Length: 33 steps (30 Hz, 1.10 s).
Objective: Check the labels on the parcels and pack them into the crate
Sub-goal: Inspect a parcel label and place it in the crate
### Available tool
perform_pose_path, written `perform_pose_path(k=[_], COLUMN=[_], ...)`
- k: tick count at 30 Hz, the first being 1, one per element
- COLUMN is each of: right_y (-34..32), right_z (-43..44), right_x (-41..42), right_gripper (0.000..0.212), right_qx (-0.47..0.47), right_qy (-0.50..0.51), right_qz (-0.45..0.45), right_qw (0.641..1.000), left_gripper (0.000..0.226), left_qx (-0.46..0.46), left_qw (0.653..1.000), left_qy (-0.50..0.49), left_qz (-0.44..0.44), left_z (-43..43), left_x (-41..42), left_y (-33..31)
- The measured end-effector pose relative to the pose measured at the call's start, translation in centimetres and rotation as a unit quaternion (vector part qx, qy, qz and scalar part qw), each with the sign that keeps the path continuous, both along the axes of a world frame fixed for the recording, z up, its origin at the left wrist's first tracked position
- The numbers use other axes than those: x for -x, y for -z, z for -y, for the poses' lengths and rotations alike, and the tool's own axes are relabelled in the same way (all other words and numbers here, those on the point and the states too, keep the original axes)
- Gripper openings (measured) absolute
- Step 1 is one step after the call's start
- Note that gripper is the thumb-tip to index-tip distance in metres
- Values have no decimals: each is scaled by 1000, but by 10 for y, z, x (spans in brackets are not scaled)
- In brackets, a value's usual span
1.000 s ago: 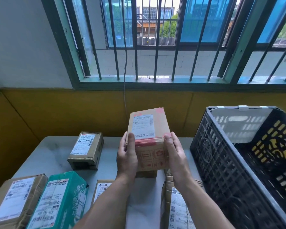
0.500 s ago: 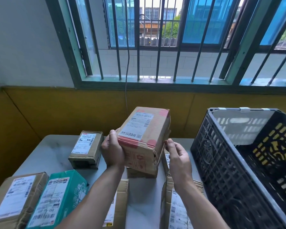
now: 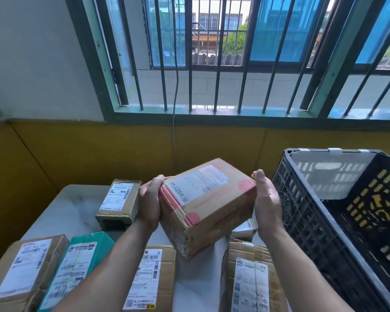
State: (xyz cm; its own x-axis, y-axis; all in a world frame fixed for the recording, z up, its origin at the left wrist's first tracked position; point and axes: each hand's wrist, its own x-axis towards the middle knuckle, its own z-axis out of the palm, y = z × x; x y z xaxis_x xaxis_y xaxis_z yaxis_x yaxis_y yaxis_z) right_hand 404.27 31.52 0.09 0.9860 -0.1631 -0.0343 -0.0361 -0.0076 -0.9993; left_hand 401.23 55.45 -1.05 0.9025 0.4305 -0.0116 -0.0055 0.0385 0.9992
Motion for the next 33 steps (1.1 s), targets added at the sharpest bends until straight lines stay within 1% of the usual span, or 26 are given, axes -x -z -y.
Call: perform_pose_path(k=[1,2,3,5,6,7,9,10,13,15,17,18,20,22,24,26,29,31,33], right_y=[1,2,4,8,11,13,16,16,16,16,17,18,18,20,20,18,11,7,3], right_z=[0,0,-1,-3,-4,-5,-6,-8,-9,-8,-8,-7,-7,-8,-6,-4,1,0,3], right_x=[1,1,3,6,7,9,12,14,14,14,14,14,14,13,11,10,7,6,4], right_gripper=[67,69,63,42,37,37,39,42,51,55,59,61,60,51,46,46,50,58,54], right_qx=[7,8,1,-25,-36,-44,-57,-61,-61,-57,-56,-58,-61,-55,-46,-44,-39,-39,-43], right_qy=[-19,-35,-43,-22,-4,10,24,25,30,32,38,42,44,38,36,36,24,23,16], right_qz=[-9,-19,-26,-37,-40,-38,-30,-26,-18,-15,-17,-17,-17,-14,-10,-8,-12,-10,-8], right_qw=[1000,999,999,999,999,998,998,997,998,998,998,997,997,998,998,998,999,999,999], left_gripper=[47,47,45,46,46,46,49,53,64,64,58,53,47,52,65,78,80,84,85], left_qx=[-5,-7,-6,-8,-18,-34,-67,-76,-86,-77,-64,-44,16,78,99,93,93,100,101], left_qw=[1000,1000,1000,999,996,991,976,971,966,966,972,979,995,996,989,988,990,989,990], left_qy=[12,15,8,-45,-85,-131,-201,-219,-229,-226,-212,-189,-90,34,106,121,108,106,96], left_qz=[3,3,3,6,1,-12,-53,-63,-86,-93,-77,-58,-38,-31,-22,-20,0,7,9], left_z=[1,2,3,7,10,11,12,12,12,14,17,19,25,29,34,37,43,43,48], left_x=[1,1,2,-1,-4,-8,-14,-16,-16,-16,-13,-12,-6,0,4,5,4,4,6], left_y=[0,0,0,2,3,4,4,4,6,9,9,8,7,4,2,1,-1,-3,-7])
